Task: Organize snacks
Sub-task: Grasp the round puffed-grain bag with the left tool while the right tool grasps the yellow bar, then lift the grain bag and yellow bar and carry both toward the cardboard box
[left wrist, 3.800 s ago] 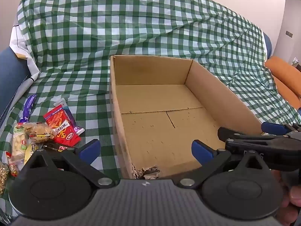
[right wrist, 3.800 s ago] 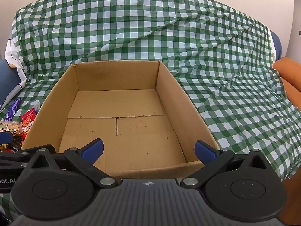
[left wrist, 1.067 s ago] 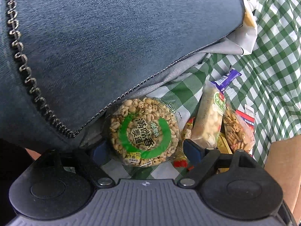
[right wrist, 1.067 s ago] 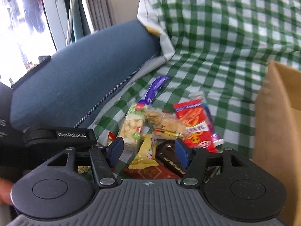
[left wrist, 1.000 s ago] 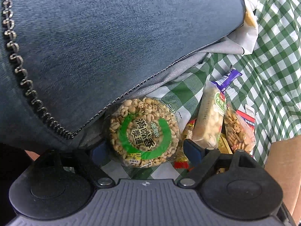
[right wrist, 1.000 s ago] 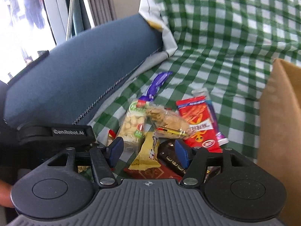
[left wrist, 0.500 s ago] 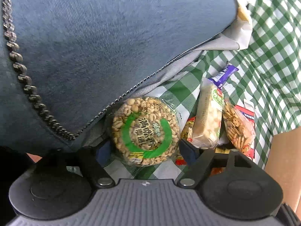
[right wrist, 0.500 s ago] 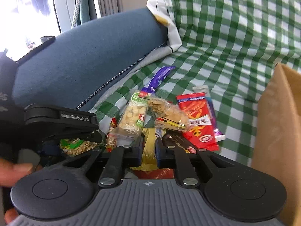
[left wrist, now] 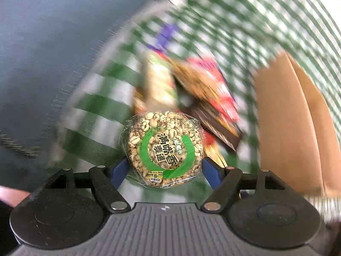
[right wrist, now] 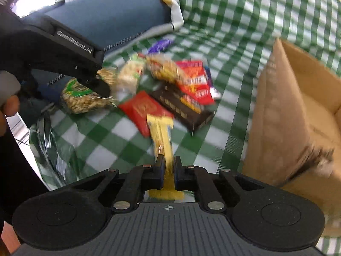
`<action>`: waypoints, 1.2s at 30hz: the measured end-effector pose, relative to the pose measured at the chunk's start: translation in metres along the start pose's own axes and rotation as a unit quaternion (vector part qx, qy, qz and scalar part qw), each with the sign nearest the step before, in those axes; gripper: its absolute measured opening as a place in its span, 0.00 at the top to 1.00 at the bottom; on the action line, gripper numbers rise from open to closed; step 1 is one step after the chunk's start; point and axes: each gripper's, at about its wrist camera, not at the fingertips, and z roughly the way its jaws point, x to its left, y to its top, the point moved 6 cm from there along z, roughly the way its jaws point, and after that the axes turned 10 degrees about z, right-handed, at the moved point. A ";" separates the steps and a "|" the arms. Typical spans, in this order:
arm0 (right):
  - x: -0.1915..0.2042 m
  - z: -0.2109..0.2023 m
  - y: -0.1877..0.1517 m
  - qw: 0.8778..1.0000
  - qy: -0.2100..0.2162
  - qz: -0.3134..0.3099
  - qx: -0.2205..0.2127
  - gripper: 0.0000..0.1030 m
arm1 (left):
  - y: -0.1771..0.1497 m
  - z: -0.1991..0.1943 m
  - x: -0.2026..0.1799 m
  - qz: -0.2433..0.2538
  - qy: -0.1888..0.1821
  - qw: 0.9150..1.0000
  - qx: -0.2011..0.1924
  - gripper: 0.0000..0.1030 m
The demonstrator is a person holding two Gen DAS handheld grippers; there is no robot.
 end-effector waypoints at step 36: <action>-0.019 0.016 -0.008 0.998 -0.041 0.034 0.028 0.84 | -0.004 0.035 -0.035 0.094 0.042 0.994 0.020 0.18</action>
